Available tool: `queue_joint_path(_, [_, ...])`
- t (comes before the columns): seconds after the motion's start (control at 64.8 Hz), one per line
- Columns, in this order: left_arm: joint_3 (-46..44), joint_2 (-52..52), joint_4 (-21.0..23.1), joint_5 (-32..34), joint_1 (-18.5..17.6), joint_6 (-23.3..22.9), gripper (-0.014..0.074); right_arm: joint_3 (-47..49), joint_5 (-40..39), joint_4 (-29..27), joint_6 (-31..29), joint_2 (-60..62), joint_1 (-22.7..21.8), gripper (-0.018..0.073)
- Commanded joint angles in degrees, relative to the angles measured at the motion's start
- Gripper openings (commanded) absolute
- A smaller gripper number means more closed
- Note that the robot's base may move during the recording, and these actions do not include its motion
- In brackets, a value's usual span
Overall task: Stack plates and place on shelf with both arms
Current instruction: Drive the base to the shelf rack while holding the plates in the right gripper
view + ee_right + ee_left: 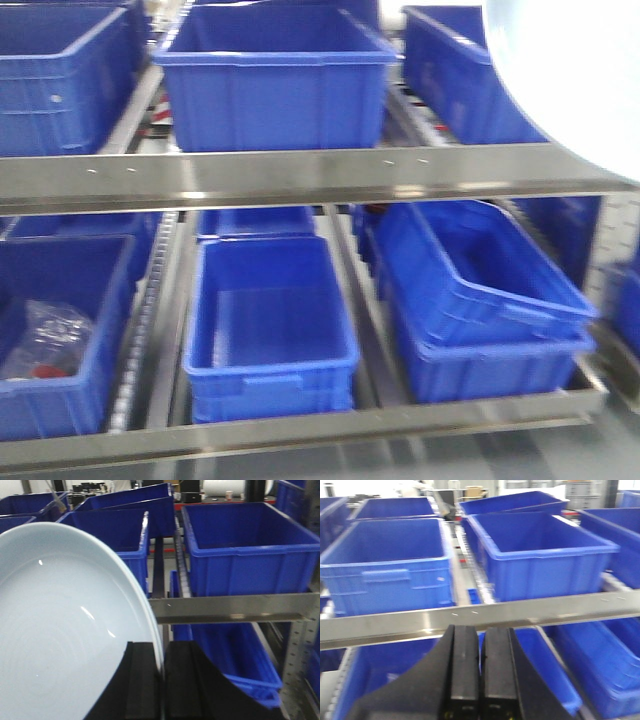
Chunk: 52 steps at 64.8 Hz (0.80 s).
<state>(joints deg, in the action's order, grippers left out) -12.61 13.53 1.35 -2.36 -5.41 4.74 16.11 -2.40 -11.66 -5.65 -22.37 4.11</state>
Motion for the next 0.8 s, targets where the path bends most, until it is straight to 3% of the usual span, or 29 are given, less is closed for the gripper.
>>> queue_joint_path(0.0, [-1.86,0.76,0.37,4.91,0.05,-0.51,0.0082,1.72,-5.93,0.29,0.01,-0.31,-0.17,0.0057])
queue_joint_path(0.788, [-1.86,0.76,0.37,4.91,0.05,-0.51,0.0082,1.72,-5.93,0.29,0.01,-0.31,-0.17,0.0057])
